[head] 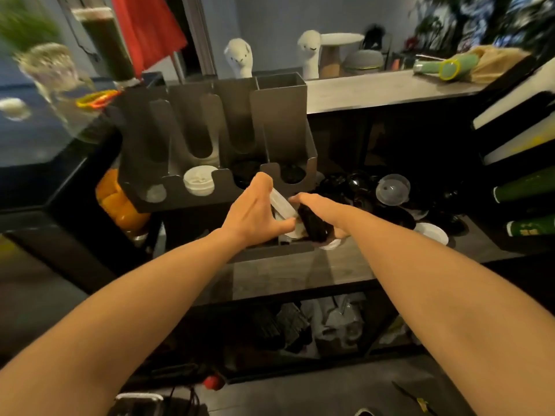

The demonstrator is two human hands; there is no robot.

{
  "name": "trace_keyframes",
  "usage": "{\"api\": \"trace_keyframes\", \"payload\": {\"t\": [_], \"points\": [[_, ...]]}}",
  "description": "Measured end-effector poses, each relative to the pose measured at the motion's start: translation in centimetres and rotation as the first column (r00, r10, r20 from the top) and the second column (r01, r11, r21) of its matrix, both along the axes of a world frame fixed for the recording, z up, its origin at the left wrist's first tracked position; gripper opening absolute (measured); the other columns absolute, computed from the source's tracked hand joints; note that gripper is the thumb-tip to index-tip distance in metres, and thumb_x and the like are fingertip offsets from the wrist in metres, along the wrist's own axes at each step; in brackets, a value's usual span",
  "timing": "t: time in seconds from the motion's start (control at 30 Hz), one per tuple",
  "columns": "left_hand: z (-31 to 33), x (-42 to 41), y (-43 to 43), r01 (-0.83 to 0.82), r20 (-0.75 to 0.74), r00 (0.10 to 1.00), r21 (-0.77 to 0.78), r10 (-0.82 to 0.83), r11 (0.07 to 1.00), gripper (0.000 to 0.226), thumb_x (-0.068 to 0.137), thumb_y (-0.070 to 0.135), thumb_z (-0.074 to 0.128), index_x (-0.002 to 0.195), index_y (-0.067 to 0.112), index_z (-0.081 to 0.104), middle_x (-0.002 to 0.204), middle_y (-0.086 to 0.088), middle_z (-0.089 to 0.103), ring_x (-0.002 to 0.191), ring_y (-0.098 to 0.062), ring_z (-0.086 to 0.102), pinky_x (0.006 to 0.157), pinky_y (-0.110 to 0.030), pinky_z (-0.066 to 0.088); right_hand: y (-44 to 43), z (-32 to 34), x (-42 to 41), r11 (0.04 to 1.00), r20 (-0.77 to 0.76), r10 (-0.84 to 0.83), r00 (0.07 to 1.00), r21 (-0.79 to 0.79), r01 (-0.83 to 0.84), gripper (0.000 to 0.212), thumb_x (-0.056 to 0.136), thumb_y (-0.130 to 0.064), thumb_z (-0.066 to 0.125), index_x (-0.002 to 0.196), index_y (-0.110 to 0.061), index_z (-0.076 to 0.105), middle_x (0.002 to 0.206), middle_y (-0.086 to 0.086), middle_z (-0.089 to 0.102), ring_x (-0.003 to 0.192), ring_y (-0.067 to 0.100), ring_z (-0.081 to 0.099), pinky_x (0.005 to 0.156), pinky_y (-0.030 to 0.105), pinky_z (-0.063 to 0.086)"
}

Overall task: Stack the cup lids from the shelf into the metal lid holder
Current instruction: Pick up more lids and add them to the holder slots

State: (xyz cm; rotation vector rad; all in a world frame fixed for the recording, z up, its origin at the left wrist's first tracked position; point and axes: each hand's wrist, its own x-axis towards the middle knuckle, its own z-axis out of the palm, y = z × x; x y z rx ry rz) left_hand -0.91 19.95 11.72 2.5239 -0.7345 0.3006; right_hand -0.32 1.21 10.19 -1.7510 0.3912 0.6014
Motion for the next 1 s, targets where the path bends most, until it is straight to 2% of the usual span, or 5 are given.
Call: {"api": "trace_keyframes", "payload": {"t": [0.17,0.47,0.63,0.83,1.0], "points": [[1.8,0.7,6.3,-0.014,0.078,0.997,-0.032,0.016,0.999,0.063,0.076,0.050,0.079,0.127,0.024,0.052,0.127,0.002,0.054,0.114,-0.014,0.052,0.093,-0.033,0.051,4.9,2.5,0.8,0.991,-0.093,0.102,0.990,0.098,-0.093,0.057,0.081,-0.057,0.070,0.124,-0.020,0.063,0.121,0.012,0.065,0.107,0.029,0.065,0.081,0.044,0.057],[5.5,3.2,14.0,-0.143,0.035,0.989,-0.025,0.144,0.989,0.050,0.069,0.053,0.084,0.095,0.026,0.050,0.110,0.009,0.054,0.096,-0.011,0.054,0.070,-0.017,0.044,10.6,6.8,3.1,0.974,0.091,0.133,0.987,0.170,-0.147,0.055,0.074,-0.046,0.076,0.120,-0.018,0.065,0.117,0.012,0.063,0.101,0.026,0.062,0.081,0.040,0.055],[6.8,5.6,15.5,-0.289,0.070,0.956,0.050,0.286,0.956,0.045,0.071,0.055,0.081,0.078,0.023,0.050,0.099,0.003,0.058,0.089,-0.013,0.054,0.065,-0.025,0.048,10.7,10.6,5.6,0.917,0.148,0.221,0.964,0.305,-0.256,0.027,0.076,-0.043,0.071,0.093,-0.022,0.067,0.110,0.006,0.062,0.095,0.023,0.057,0.078,0.038,0.050],[6.9,7.8,14.0,-0.321,-0.045,0.942,0.161,0.331,0.933,0.044,0.077,0.054,0.077,0.094,0.023,0.050,0.096,0.002,0.060,0.081,-0.013,0.056,0.069,-0.031,0.050,12.3,12.5,7.1,0.926,0.151,0.372,0.916,0.011,-0.378,0.043,0.082,-0.041,0.069,0.115,-0.014,0.063,0.115,0.012,0.062,0.099,0.026,0.063,0.079,0.039,0.056],[6.7,9.1,13.5,-0.283,-0.162,0.935,0.197,0.316,0.939,0.063,0.087,0.035,0.073,0.141,0.024,0.042,0.127,-0.006,0.060,0.112,-0.025,0.059,0.090,-0.040,0.052,15.7,11.6,8.8,0.768,0.052,0.593,0.803,-0.335,-0.546,0.055,0.079,-0.043,0.070,0.126,-0.021,0.051,0.119,0.014,0.059,0.095,0.024,0.063,0.076,0.035,0.057]]}}
